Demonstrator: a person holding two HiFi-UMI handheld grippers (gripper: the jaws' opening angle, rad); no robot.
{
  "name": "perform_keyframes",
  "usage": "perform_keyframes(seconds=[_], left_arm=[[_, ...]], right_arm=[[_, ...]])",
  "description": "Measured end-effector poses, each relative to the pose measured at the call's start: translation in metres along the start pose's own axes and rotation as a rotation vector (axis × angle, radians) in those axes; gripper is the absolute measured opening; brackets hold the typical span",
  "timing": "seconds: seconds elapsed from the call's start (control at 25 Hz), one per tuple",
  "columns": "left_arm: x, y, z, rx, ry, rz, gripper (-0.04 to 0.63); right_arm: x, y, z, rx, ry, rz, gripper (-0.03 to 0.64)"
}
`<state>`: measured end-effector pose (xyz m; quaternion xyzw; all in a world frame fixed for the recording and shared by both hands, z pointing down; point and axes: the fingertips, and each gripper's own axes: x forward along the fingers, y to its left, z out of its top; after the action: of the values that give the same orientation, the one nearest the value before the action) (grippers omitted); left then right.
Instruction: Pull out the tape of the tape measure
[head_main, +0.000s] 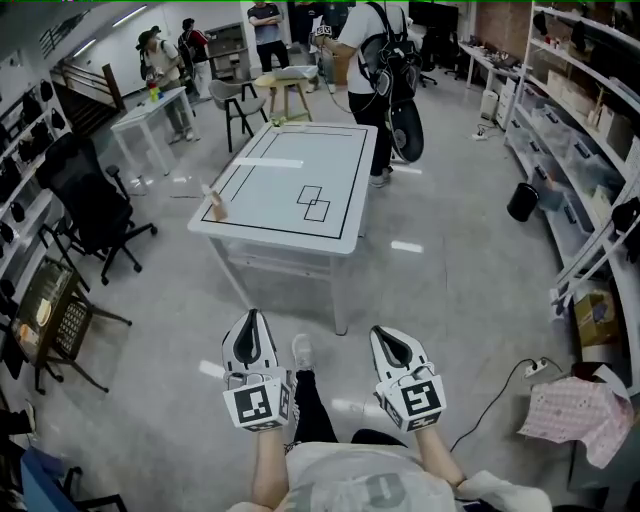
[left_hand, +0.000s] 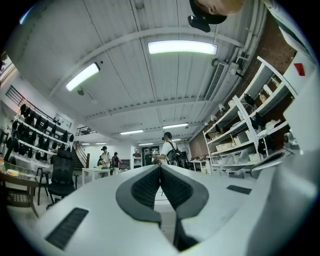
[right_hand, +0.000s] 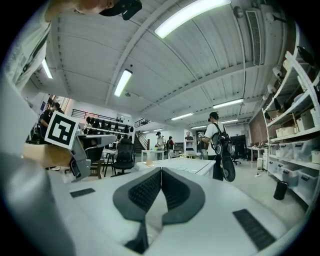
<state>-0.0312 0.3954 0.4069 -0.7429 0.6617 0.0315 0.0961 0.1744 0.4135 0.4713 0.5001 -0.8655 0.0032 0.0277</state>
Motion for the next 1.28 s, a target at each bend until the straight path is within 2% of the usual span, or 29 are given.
perform_keyframes(seconds=[0.2, 0.44, 0.68, 0.92, 1.28], left_arm=[[0.102, 0.031, -0.014, -0.007, 0.014, -0.059, 0.026], [0.267, 0.098, 0.013, 0.000, -0.035, -0.102, 0.026], [0.402, 0.155, 0.028, -0.012, -0.068, -0.160, 0.026], [0.467, 0.192, 0.018, -0.045, -0.053, -0.151, 0.026], [0.506, 0.190, -0.003, -0.063, 0.001, -0.187, 0.026]], right_arm=[[0.104, -0.016, 0.010, 0.030, 0.033, 0.010, 0.031], [0.275, -0.047, 0.086, 0.007, -0.014, 0.014, 0.031], [0.420, -0.073, 0.150, 0.060, -0.067, -0.031, 0.031], [0.489, -0.081, 0.159, 0.062, -0.062, -0.060, 0.031], [0.526, -0.103, 0.148, 0.081, -0.035, -0.070, 0.031]])
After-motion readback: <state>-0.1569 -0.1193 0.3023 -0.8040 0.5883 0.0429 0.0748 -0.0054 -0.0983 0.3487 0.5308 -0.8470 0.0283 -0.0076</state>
